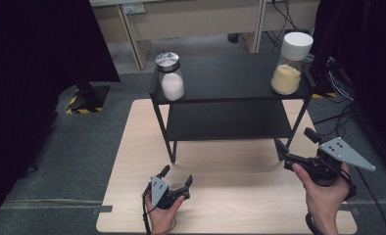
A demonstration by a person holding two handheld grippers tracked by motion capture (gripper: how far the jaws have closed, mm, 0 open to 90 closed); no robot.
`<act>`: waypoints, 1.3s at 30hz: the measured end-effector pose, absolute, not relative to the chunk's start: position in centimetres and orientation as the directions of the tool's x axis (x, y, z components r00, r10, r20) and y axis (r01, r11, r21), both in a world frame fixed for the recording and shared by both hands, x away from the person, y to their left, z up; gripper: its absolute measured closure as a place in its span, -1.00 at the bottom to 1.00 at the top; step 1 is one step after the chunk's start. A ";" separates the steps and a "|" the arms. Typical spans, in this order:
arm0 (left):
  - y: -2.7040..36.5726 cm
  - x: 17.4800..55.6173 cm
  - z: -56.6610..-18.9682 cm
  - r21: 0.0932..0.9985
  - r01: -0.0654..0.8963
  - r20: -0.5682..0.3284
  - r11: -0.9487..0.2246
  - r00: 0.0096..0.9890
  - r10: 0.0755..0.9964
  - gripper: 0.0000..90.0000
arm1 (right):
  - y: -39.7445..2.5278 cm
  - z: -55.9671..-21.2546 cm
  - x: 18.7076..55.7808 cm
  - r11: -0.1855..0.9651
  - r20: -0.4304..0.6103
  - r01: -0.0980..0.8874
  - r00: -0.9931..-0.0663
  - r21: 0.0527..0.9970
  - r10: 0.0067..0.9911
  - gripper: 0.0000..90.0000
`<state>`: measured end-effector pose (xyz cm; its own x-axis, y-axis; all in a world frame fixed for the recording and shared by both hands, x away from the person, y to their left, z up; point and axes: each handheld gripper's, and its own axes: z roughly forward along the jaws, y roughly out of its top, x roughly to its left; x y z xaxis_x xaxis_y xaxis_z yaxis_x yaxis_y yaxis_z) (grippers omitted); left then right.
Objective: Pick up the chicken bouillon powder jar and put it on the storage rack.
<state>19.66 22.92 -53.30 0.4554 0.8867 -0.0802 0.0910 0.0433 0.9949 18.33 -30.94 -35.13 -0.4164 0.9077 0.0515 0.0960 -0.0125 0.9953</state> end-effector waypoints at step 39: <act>22.9 19.6 -53.3 0.995 0.089 -0.080 0.044 0.453 0.888 -0.82 | -32.0 -43.0 16.9 -0.015 0.094 0.193 -0.407 0.981 0.908 -0.89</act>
<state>19.62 22.90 -53.33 0.4533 0.8878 -0.0799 0.0890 0.0441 0.9951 16.92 -32.03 -43.04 -0.4071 0.9085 0.0944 0.1932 -0.0154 0.9810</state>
